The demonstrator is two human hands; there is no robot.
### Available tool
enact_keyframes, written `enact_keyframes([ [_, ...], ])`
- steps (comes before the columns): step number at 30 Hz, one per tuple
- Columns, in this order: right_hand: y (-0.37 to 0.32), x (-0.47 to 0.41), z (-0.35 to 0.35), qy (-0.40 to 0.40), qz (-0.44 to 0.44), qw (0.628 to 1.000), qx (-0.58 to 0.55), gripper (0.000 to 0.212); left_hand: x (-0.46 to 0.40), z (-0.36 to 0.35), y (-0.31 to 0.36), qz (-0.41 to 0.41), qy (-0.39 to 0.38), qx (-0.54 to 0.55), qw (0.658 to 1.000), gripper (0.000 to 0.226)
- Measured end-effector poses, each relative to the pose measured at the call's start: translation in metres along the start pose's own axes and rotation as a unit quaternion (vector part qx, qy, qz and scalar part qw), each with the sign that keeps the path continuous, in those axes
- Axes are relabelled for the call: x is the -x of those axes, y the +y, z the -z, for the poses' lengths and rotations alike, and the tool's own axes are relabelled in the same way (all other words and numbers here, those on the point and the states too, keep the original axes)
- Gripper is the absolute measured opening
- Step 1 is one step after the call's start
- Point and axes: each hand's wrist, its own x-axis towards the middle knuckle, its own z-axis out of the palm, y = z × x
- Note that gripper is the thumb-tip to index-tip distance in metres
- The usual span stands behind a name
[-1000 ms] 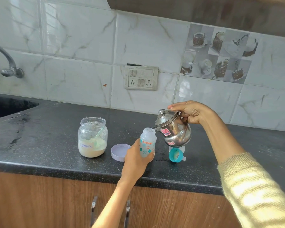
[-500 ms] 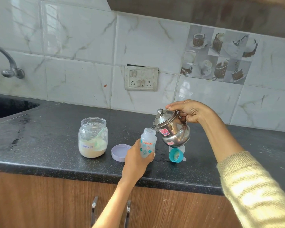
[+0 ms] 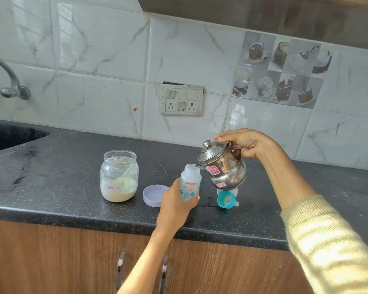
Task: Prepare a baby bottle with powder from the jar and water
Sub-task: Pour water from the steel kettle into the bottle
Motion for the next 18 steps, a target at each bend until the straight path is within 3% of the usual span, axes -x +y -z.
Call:
enact_keyframes([
  [18, -0.0002, 0.0011, -0.0023, 0.005, -0.002, 1.0, -0.002, 0.01, -0.0006, -0.0004, 0.0005, -0.002, 0.003, -0.008, 1.0, 0.058],
])
